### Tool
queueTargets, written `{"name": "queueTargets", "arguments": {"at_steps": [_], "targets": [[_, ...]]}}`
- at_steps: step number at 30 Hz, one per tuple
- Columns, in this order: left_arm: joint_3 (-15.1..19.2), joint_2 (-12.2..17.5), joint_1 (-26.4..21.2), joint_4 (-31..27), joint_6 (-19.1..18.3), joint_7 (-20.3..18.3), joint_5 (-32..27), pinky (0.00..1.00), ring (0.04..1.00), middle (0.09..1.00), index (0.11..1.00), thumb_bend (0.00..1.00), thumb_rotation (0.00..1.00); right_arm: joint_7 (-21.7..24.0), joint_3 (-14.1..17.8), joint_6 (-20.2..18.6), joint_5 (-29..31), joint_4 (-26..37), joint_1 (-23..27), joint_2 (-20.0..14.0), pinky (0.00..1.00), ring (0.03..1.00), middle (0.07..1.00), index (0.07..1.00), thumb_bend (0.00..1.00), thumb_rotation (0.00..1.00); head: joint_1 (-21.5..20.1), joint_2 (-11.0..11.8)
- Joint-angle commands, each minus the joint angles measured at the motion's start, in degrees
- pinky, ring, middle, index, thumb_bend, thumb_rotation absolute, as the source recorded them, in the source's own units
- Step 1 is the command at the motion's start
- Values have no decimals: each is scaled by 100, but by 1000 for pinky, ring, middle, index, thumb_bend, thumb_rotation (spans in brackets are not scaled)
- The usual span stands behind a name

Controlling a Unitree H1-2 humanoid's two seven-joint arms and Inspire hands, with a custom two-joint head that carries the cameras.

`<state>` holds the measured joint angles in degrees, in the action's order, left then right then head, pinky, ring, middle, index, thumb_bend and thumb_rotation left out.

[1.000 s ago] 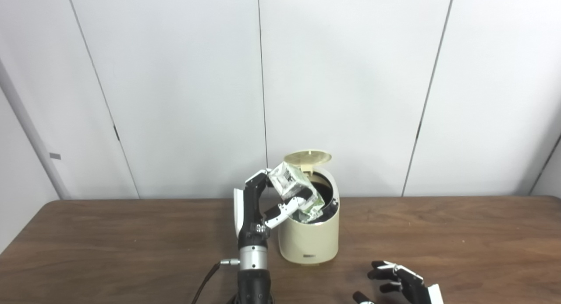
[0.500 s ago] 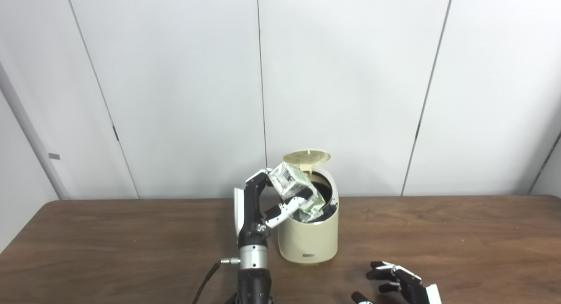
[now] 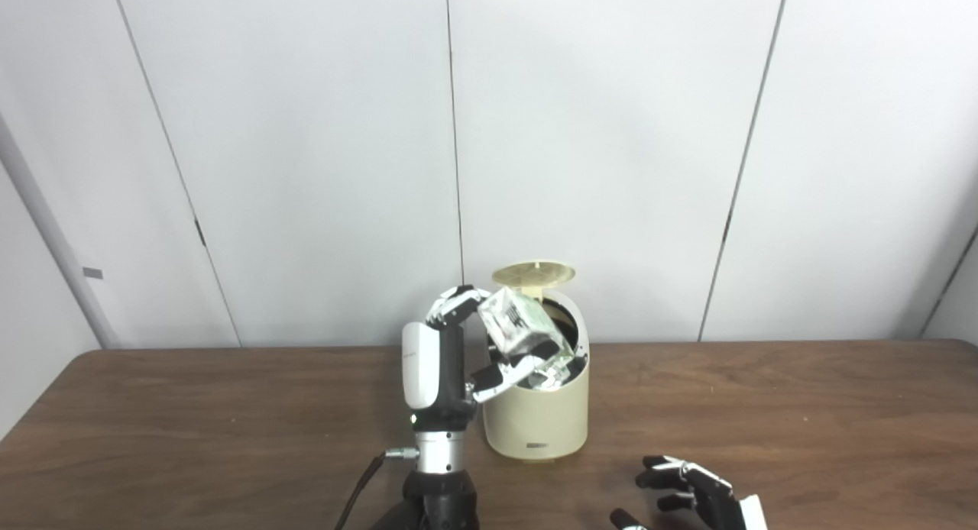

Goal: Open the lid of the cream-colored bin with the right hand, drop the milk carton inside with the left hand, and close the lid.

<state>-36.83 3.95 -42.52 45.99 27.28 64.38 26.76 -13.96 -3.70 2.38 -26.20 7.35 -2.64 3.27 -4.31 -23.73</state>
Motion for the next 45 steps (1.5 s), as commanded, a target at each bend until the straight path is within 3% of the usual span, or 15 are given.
{"name": "queueTargets", "arguments": {"at_steps": [1,13,45], "targets": [[-130,59,-283,55,-35,181,217,728,511,458,464,503,0,-85,-41,187,8,91,44,50,551,651,697,496,482,145,-6,2],[-288,87,-426,347,-35,420,245,711,506,462,463,503,0,-124,-55,231,-21,28,50,46,532,641,692,496,482,146,-25,17],[21,362,-721,513,-35,643,258,700,514,467,450,502,0,-115,-74,154,28,61,32,2,512,636,695,496,481,145,10,34]]}}
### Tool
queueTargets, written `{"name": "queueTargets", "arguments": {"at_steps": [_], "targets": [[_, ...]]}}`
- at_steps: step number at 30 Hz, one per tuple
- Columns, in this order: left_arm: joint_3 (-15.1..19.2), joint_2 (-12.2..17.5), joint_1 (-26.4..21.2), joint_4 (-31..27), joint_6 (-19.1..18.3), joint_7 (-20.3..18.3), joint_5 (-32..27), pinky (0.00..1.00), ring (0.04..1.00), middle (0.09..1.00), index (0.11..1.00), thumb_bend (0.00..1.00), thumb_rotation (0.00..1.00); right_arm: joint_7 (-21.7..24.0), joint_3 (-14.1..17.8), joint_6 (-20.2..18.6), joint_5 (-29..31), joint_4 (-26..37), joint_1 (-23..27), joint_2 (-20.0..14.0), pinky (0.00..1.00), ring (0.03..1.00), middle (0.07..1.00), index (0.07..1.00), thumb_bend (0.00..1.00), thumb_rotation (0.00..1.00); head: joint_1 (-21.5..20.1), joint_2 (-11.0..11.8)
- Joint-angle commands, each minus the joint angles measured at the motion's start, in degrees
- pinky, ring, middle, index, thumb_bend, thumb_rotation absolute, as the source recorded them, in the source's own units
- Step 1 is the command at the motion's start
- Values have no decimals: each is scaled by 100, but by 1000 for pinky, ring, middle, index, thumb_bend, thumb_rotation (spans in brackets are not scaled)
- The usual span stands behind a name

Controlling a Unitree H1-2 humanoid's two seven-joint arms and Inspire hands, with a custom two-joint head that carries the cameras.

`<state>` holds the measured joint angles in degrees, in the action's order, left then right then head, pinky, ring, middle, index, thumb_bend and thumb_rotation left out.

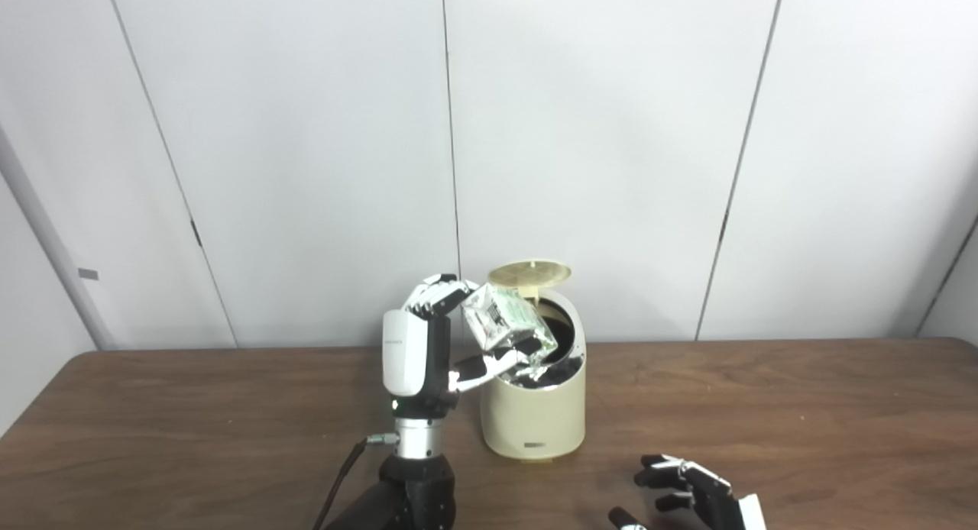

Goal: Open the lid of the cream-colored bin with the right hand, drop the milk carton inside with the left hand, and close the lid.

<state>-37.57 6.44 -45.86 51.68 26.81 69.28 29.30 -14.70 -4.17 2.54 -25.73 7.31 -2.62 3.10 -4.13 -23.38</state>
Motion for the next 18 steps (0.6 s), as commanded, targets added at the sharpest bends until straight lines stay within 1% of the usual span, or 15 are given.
{"name": "queueTargets", "arguments": {"at_steps": [1,5,6,11,15,18], "targets": [[98,112,-380,-53,12,133,-6,695,516,467,450,502,0,-42,-31,149,-22,68,29,15,510,634,695,496,481,144,-8,-2],[146,98,-348,-37,11,4,-23,695,523,467,449,501,0,-46,-33,161,-13,65,32,17,532,644,693,496,481,144,-11,-8],[154,93,-343,-25,11,-2,-10,695,524,467,449,501,0,-46,-35,167,-15,59,34,12,522,635,692,496,481,145,-11,-8],[146,85,-334,19,11,5,109,694,517,469,450,502,0,-45,-44,127,-56,77,25,16,507,625,688,496,482,145,-26,-7],[117,85,-345,36,11,68,193,699,516,468,450,502,0,-39,-45,120,-53,89,17,20,526,641,692,496,482,145,-19,-22],[104,77,-354,64,11,103,269,698,517,465,452,502,0,-32,-41,132,-20,86,19,25,501,620,687,496,482,146,-26,-21]]}}
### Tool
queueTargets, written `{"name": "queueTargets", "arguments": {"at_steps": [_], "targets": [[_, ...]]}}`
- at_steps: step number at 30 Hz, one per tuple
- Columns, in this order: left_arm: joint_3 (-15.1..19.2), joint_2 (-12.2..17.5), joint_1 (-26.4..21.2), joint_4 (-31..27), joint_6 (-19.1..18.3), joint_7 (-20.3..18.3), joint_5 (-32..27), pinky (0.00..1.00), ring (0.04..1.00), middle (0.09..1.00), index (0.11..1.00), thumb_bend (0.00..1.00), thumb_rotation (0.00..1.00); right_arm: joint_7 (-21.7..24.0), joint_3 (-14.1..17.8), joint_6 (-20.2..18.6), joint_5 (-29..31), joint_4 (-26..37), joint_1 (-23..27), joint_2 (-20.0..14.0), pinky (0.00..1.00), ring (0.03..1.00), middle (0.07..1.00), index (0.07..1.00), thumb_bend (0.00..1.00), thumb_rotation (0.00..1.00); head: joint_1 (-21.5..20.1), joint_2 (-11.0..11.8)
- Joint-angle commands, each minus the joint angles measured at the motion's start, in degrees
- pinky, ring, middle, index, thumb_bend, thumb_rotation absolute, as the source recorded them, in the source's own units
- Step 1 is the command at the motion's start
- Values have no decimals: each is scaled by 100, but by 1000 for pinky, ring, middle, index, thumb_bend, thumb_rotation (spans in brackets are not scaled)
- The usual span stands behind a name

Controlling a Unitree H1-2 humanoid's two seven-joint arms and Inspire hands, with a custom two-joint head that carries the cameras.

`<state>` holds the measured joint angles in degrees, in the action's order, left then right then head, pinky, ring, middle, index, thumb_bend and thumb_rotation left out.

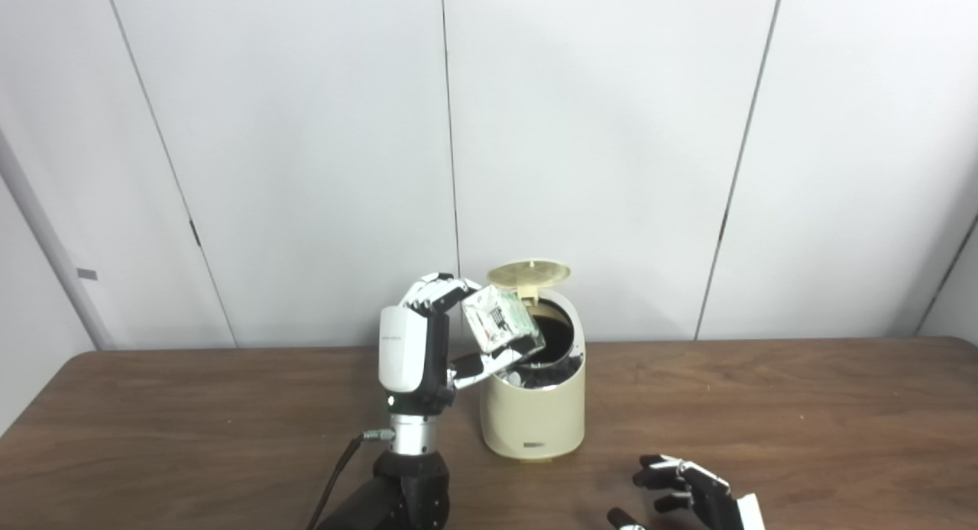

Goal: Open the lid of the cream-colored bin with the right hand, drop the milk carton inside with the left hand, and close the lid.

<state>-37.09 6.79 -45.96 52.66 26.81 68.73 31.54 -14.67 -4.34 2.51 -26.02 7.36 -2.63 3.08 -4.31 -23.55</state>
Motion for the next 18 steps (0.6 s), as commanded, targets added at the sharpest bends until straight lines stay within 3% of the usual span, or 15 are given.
{"name": "queueTargets", "arguments": {"at_steps": [1,6,8,10,11,12,13,18], "targets": [[65,34,-340,-25,11,148,50,699,518,464,454,502,0,-40,-22,139,14,77,21,32,493,613,686,496,482,145,-12,-9],[82,21,-308,-37,11,17,6,690,521,465,457,502,0,-62,-25,148,-37,55,35,17,501,620,683,496,482,144,2,-4],[41,64,-258,-136,11,-209,-106,730,516,485,461,516,0,-59,-27,146,-43,56,38,14,517,632,688,496,482,145,-11,-6],[-4,128,-171,-317,11,-546,-337,807,554,507,479,518,61,-51,-25,157,-26,55,36,11,527,640,693,496,482,145,5,-16],[-17,156,-129,-402,11,-711,-455,851,578,531,526,804,290,-48,-27,161,-28,56,34,7,525,640,694,496,482,145,5,-16],[-10,182,-69,-511,11,-927,-622,880,593,547,555,900,391,-47,-28,145,-42,65,30,6,524,640,695,496,482,145,13,-21],[4,199,-25,-590,11,-1084,-736,941,623,582,607,960,489,-47,-29,134,-53,71,27,5,506,628,690,497,482,145,15,-22],[48,262,146,-842,11,-1447,-877,999,669,628,674,1000,616,-13,-25,99,-35,108,20,-8,495,620,687,497,481,144,31,-41]]}}
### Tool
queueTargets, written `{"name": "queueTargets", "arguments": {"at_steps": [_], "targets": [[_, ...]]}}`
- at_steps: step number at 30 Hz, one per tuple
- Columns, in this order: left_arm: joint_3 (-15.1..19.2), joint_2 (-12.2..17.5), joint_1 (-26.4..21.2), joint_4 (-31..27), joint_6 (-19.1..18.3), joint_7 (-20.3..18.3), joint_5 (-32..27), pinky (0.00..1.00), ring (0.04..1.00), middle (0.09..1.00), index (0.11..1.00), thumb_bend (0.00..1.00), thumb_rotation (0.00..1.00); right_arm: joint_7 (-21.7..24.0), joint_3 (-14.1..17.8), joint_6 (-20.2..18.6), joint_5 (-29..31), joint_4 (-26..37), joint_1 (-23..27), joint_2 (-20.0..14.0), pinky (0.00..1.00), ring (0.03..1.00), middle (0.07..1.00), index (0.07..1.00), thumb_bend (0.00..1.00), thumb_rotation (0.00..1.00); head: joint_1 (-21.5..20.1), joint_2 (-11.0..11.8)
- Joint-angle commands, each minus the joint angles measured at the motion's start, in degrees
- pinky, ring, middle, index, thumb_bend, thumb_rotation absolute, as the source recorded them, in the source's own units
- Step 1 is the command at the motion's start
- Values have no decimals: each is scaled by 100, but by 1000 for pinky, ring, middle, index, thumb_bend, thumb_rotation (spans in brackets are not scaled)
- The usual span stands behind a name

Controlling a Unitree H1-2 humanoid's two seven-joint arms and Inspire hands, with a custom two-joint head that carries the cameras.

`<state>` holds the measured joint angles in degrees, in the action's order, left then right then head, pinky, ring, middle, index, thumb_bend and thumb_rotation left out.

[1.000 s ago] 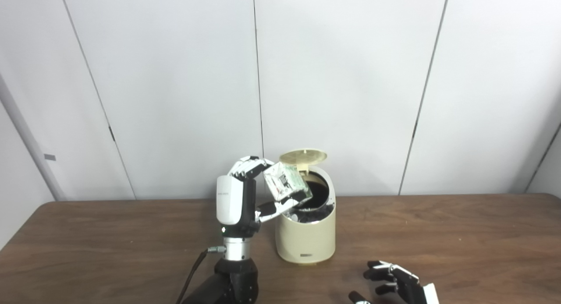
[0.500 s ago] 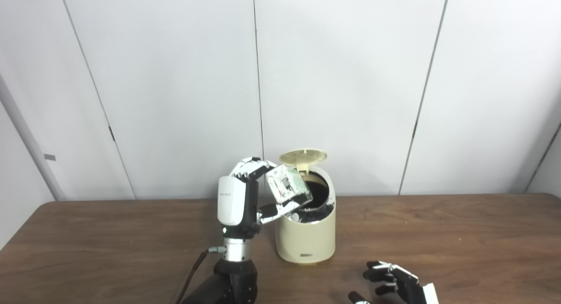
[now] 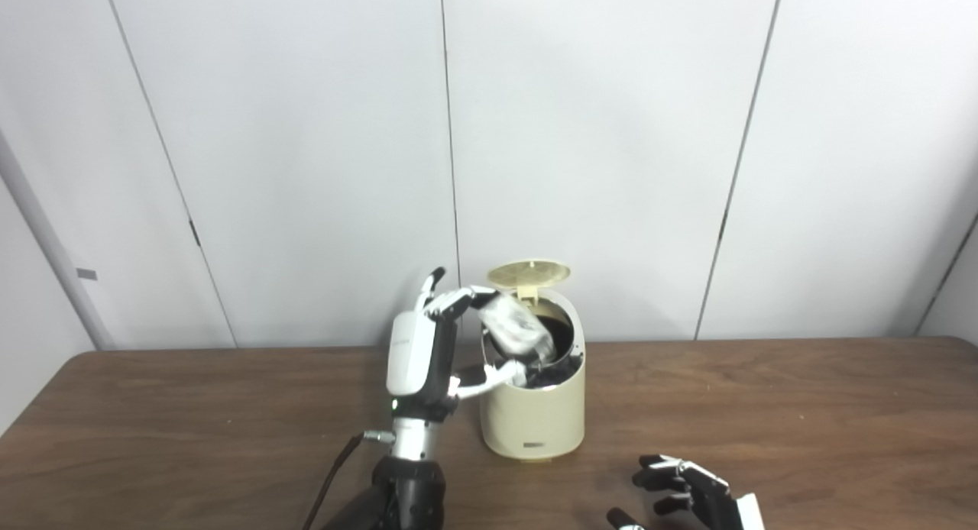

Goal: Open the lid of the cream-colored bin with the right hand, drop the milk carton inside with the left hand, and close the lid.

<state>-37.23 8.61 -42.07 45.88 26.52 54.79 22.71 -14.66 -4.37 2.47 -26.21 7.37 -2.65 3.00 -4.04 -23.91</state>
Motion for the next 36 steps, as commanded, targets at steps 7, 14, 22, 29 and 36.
{"name": "queueTargets", "arguments": {"at_steps": [7,14,22,29,36], "targets": [[39,112,-156,-243,40,-93,-53,1000,661,641,685,1000,606,3,-36,106,-11,115,19,-8,539,650,694,496,482,144,0,-6],[19,116,-173,-215,40,-58,-85,996,653,633,673,1000,574,28,-37,71,9,139,19,-3,532,647,690,496,482,145,2,-19],[194,103,49,-661,40,88,-245,866,556,496,556,888,384,6,-24,106,-20,141,18,-3,515,632,686,496,481,143,23,-26],[462,221,564,-1852,40,-694,-1123,465,507,513,493,494,101,105,-92,337,-72,204,76,-210,577,681,719,631,381,294,16,10],[1269,399,935,-2866,40,-2019,-1837,590,602,648,682,624,872,375,-61,544,1,686,345,-731,812,887,888,873,513,841,57,28]]}}
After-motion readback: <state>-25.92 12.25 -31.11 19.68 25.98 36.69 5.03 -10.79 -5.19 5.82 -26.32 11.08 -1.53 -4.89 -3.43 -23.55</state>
